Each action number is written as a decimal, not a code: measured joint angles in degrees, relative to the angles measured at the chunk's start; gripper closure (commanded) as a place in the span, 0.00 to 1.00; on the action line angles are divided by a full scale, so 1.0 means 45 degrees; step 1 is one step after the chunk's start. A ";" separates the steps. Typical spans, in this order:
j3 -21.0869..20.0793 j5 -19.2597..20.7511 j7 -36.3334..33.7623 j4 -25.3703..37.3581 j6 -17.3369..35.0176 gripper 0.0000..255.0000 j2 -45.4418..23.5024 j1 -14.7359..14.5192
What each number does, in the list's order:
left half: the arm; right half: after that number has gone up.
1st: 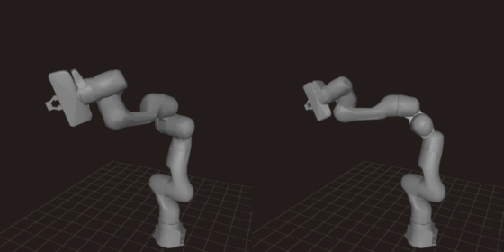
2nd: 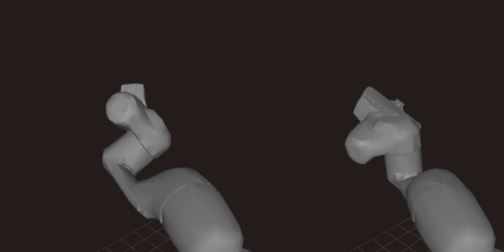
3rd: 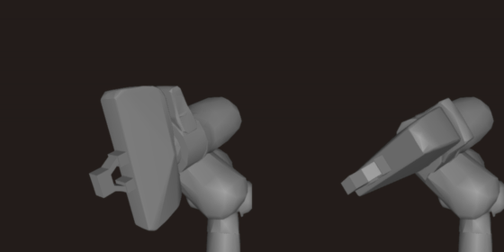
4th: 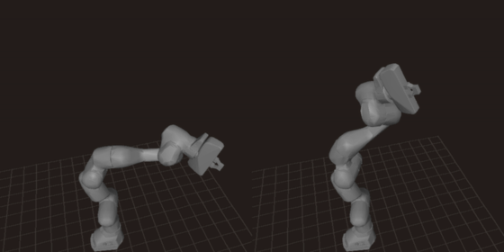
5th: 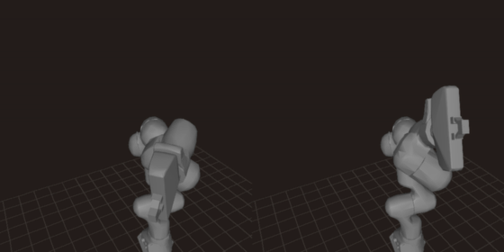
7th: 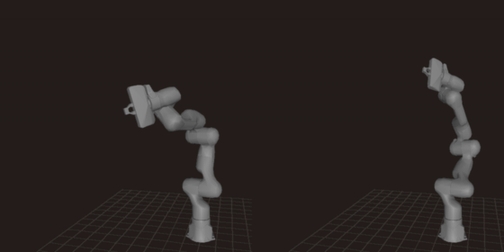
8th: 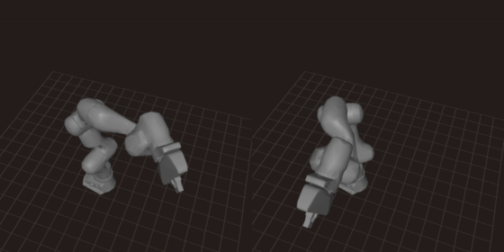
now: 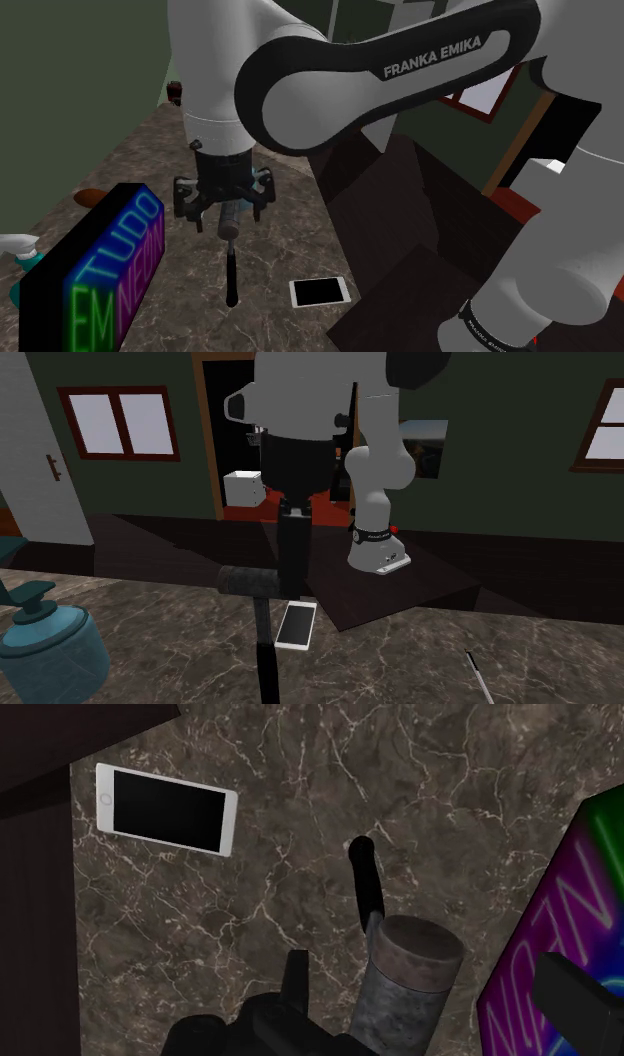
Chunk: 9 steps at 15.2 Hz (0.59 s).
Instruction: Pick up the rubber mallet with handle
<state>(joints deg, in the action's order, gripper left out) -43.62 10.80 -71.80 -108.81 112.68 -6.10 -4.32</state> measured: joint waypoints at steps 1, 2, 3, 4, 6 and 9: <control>0.0005 0.0088 -0.0078 -0.0075 0.0142 0.00 -0.0105 -0.0025; 0.0018 0.0102 -0.0085 -0.0226 0.0296 0.00 -0.0107 -0.0010; 0.0024 0.0169 -0.0145 -0.0312 0.0430 0.00 -0.0180 -0.0026; 0.0027 0.0200 -0.0172 -0.0337 0.0478 1.00 -0.0216 -0.0036; 0.0028 0.0224 -0.0193 -0.0364 0.0529 1.00 -0.0241 -0.0042; 0.0026 0.0230 -0.0200 -0.0364 0.0546 1.00 -0.0242 -0.0046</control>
<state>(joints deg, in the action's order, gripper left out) -43.51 11.83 -72.70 -110.45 115.14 -7.19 -4.52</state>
